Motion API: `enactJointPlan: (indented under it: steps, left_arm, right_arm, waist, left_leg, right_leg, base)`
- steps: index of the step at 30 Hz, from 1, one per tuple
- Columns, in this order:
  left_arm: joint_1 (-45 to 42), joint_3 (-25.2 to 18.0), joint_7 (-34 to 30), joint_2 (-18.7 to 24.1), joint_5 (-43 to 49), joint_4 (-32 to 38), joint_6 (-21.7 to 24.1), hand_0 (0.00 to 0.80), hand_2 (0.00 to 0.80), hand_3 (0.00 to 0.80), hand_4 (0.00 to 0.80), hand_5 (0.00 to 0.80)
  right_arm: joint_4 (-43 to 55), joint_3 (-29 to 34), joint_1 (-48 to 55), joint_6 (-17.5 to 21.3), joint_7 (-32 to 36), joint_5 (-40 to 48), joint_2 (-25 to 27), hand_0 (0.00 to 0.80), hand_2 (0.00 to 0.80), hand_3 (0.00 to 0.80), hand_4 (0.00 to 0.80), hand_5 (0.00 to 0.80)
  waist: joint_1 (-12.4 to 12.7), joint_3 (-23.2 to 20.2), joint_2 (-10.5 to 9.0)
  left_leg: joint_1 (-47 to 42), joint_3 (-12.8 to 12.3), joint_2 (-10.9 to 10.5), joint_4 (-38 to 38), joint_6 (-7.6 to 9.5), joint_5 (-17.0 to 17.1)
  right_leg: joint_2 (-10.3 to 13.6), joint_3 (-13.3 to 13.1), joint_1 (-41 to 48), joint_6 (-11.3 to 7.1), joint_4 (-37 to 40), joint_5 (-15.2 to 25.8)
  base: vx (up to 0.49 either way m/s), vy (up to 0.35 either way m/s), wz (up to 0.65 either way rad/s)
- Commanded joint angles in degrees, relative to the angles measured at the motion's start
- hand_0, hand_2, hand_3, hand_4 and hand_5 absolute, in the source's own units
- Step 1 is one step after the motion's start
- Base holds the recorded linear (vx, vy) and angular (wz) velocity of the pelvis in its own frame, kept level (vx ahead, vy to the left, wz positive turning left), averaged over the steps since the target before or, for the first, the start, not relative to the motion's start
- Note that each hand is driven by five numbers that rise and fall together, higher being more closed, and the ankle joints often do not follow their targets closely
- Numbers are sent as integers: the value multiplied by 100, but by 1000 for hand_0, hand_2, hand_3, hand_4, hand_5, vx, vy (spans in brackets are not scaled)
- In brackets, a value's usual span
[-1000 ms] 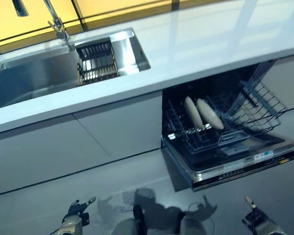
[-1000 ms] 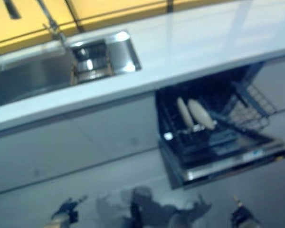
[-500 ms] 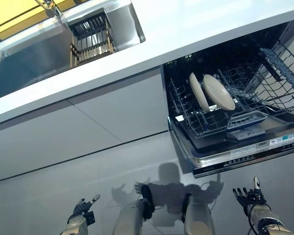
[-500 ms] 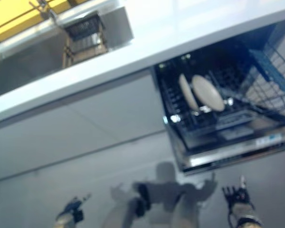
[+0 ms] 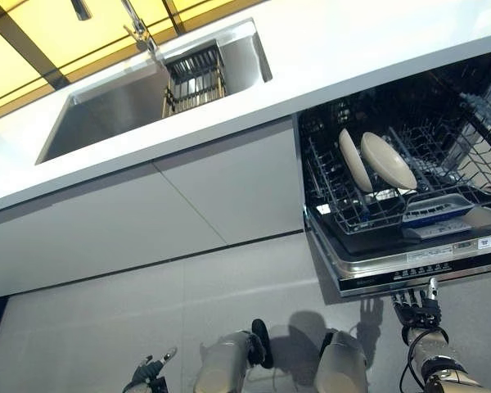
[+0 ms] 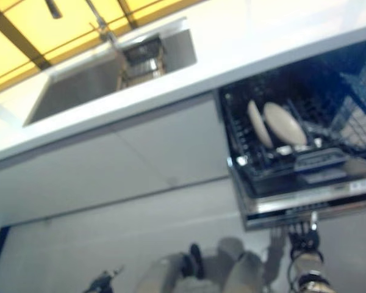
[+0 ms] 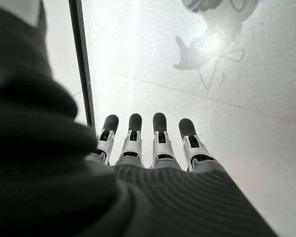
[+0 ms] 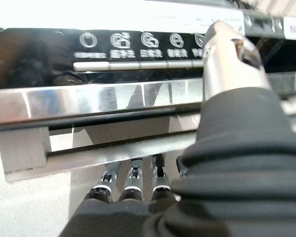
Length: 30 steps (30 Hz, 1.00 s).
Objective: Take plates into dishwasher
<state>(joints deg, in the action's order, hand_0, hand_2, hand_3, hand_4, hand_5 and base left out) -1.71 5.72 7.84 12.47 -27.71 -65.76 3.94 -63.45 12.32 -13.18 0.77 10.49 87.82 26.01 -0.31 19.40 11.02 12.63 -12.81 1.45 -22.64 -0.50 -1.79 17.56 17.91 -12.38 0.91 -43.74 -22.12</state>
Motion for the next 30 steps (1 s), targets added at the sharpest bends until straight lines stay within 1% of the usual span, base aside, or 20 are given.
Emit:
enactJointPlan:
  steps: [1, 3, 4, 7, 11, 16, 20, 25, 27, 29, 30]
  left_arm:
    - [-114, 264, 37, 304, 273, 384, -89, 0, 0, 0, 0, 0]
    - [-123, 227, 32, 421, 321, 421, -179, 0, 0, 0, 0, 0]
    - [-126, 221, 37, 464, 355, 423, -211, 0, 0, 0, 0, 0]
    - [-133, 203, 21, 564, 435, 403, -252, 0, 0, 0, 0, 0]
    - [-259, 162, -26, 681, 586, 381, -226, 0, 0, 0, 0, 0]
    - [-335, 135, -22, 776, 693, 372, -203, 0, 0, 0, 0, 0]
    - [-381, 86, -32, 830, 789, 330, -143, 0, 0, 0, 0, 0]
    - [-378, 51, -94, 861, 908, 269, -110, 0, 0, 0, 0, 0]
    - [-343, 32, -126, 858, 930, 224, -107, 0, 0, 0, 0, 0]
    - [-322, 1, -164, 850, 936, 208, -104, 0, 0, 0, 0, 0]
    - [-276, -32, -174, 849, 909, 175, -84, 0, 0, 0, 0, 0]
  right_arm:
    - [1155, -418, -2006, -137, 1015, -164, -262, 0, 0, 0, 0, 0]
    - [1351, -607, -2249, -65, 1058, -137, -181, 0, 0, 0, 0, 0]
    - [1421, -692, -2351, -22, 961, -109, -149, 0, 0, 0, 0, 0]
    - [1423, -816, -2625, 57, 899, -56, -43, 0, 0, 0, 0, 0]
    - [1268, -780, -2807, 53, 877, 106, 163, 0, 0, 0, 0, 0]
    - [1155, -674, -2851, 51, 862, 122, 270, 0, 0, 0, 0, 0]
    - [1069, -605, -2775, 31, 838, -60, 281, 0, 0, 0, 0, 0]
    - [875, -526, -2587, -167, 616, -613, 359, 0, 0, 0, 0, 0]
    - [735, -511, -2504, -315, 505, -1069, 380, 0, 0, 0, 0, 0]
    - [554, -548, -2379, -506, 303, -1757, 410, 0, 0, 0, 0, 0]
    - [358, -631, -2241, -724, 249, -2357, 442, 0, 0, 0, 0, 0]
  waist:
    - [650, -360, -149]
    - [739, -371, -223]
    - [774, -376, -261]
    - [896, -384, -367]
    - [1054, -393, -499]
    - [1143, -397, -608]
    - [1180, -417, -685]
    - [1182, -451, -768]
    - [1161, -470, -795]
    - [1130, -513, -833]
    - [1087, -569, -880]
  left_leg:
    - [-72, 246, 86, -1039, -25, -662]
    - [-119, 286, 107, -1030, -36, -610]
    - [-137, 302, 120, -1035, -37, -597]
    - [-189, 353, 150, -1059, -29, -597]
    - [-325, 424, 167, -1047, -17, -606]
    - [-439, 479, 168, -1020, 1, -666]
    - [-527, 500, 177, -967, 11, -682]
    - [-603, 479, 186, -920, 34, -744]
    - [-651, 452, 201, -854, 26, -734]
    - [-736, 417, 207, -670, -1, -698]
    - [-807, 294, 212, -336, 28, -511]
  right_leg:
    - [-14, 116, 647, 20, 617, 480]
    - [-27, 206, 769, -1, 673, 523]
    - [-33, 233, 817, -9, 692, 543]
    - [-50, 322, 968, -42, 753, 607]
    - [-107, 430, 1254, -87, 902, 690]
    - [-150, 480, 1448, -143, 1009, 764]
    - [-191, 508, 1572, -173, 1104, 809]
    - [-247, 503, 1694, -213, 1248, 875]
    - [-281, 493, 1724, -223, 1335, 918]
    - [-338, 482, 1765, -260, 1521, 994]
    - [-410, 532, 1779, -262, 1872, 1221]
  base:
    - [50, -21, 5]
    - [71, -53, -6]
    - [81, -74, -9]
    - [68, -61, -5]
    - [89, -51, 2]
    - [61, -33, 24]
    - [32, -15, 35]
    - [16, -2, 27]
    - [-4, 10, 20]
    - [-65, 23, 0]
    - [-137, 27, -6]
